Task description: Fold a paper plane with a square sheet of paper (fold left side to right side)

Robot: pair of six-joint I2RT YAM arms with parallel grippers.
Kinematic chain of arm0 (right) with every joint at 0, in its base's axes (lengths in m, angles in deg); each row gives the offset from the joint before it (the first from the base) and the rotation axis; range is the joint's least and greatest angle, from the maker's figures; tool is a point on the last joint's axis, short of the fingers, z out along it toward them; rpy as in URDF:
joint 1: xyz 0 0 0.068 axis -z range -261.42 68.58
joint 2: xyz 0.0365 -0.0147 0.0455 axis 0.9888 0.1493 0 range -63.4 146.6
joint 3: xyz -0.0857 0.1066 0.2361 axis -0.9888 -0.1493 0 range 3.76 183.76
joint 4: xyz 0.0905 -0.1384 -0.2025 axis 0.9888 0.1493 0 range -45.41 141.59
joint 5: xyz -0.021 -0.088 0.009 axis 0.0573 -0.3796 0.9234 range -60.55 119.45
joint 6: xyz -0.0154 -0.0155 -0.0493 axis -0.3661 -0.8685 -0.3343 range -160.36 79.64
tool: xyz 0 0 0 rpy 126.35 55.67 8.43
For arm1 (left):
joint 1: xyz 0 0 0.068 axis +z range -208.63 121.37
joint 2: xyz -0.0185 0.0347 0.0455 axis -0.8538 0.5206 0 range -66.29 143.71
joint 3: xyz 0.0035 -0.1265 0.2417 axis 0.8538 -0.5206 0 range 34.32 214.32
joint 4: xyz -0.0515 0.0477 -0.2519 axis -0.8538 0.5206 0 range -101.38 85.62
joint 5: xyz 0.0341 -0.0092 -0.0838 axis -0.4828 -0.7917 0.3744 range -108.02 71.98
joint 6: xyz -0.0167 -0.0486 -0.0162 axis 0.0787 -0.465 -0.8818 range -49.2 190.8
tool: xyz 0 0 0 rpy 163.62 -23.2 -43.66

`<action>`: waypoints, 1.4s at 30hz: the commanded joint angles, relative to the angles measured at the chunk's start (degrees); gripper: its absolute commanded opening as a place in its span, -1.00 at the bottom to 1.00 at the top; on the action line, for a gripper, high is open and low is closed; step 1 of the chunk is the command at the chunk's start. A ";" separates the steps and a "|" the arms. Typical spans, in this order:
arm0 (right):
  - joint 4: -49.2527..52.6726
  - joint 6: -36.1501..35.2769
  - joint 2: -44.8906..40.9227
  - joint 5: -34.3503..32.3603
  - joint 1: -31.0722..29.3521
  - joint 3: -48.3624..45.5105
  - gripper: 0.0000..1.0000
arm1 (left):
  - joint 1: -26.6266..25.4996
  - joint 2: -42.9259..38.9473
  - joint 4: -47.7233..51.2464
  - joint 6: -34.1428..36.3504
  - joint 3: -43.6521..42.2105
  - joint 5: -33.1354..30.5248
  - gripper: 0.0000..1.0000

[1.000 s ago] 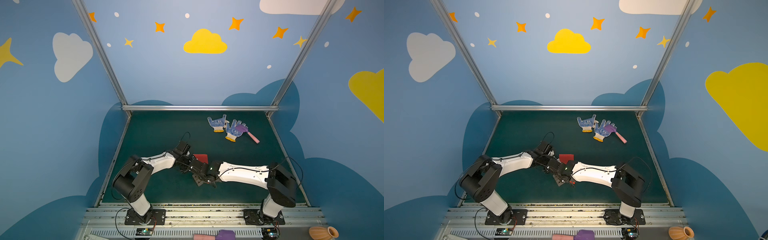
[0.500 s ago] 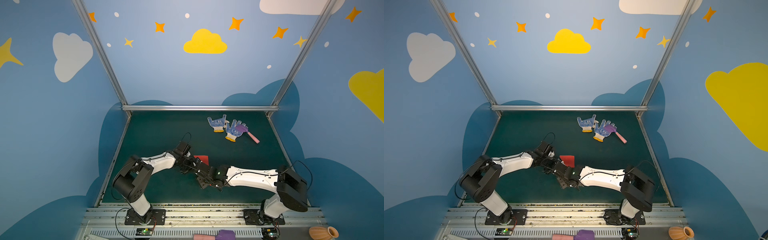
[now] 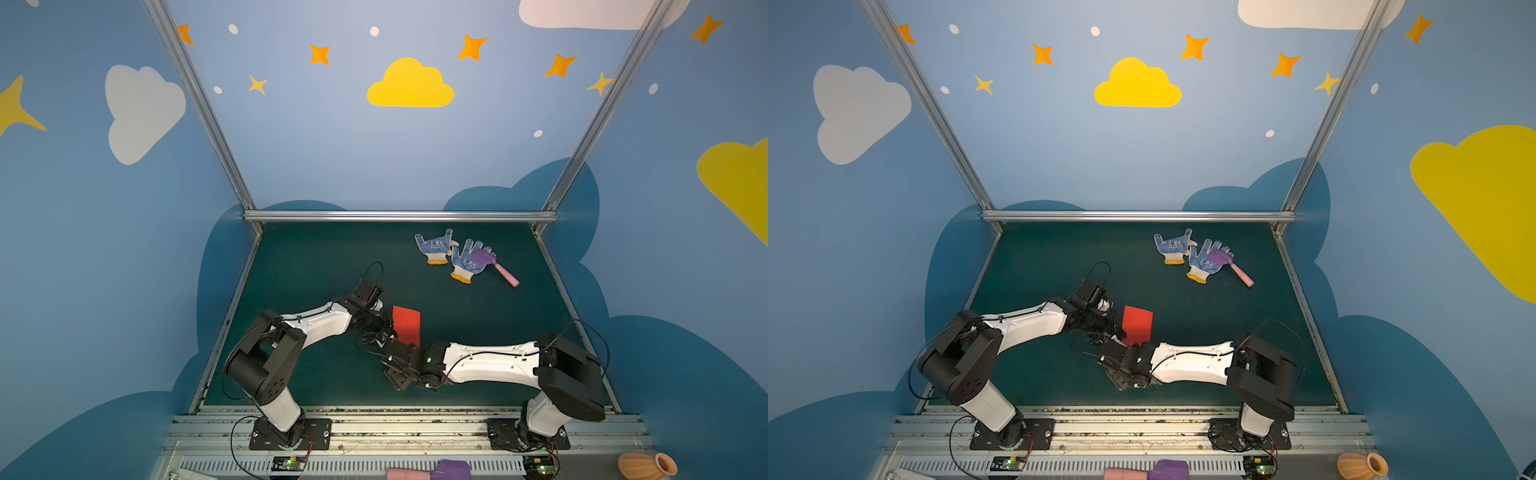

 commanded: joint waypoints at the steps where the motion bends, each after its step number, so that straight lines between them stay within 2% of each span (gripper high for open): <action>1: 1.41 0.85 0.75 -3.36 -0.19 1.79 0.35 | 0.23 0.50 0.73 0.98 0.89 0.54 -0.93; 9: 3.30 1.91 -1.01 -5.25 0.63 2.85 0.08 | 0.23 0.82 0.55 1.18 0.45 0.62 -0.93; 17: 3.83 1.62 -2.50 -4.59 1.86 3.99 0.11 | 0.23 1.13 -0.29 0.97 -0.24 0.87 -0.93; 21: 3.76 1.38 -3.34 -3.96 2.49 4.47 0.28 | 0.24 1.01 -0.38 0.93 -0.60 0.87 -0.93; 26: 3.26 1.30 -3.83 -3.28 3.15 4.94 0.23 | 0.23 0.91 -0.86 0.80 -0.85 0.90 -0.93; 31: 2.83 1.69 -4.09 -2.94 3.46 5.23 -0.11 | 0.23 0.84 -0.95 0.71 -0.95 1.10 -0.93; 36: 2.43 2.58 -4.87 -2.55 4.04 4.62 -0.34 | 0.15 0.80 -1.09 0.63 -1.04 1.06 -0.93; 42: 1.86 3.81 -6.24 -0.50 5.91 2.97 -0.81 | 0.08 0.74 -1.43 0.49 -1.29 1.14 -0.93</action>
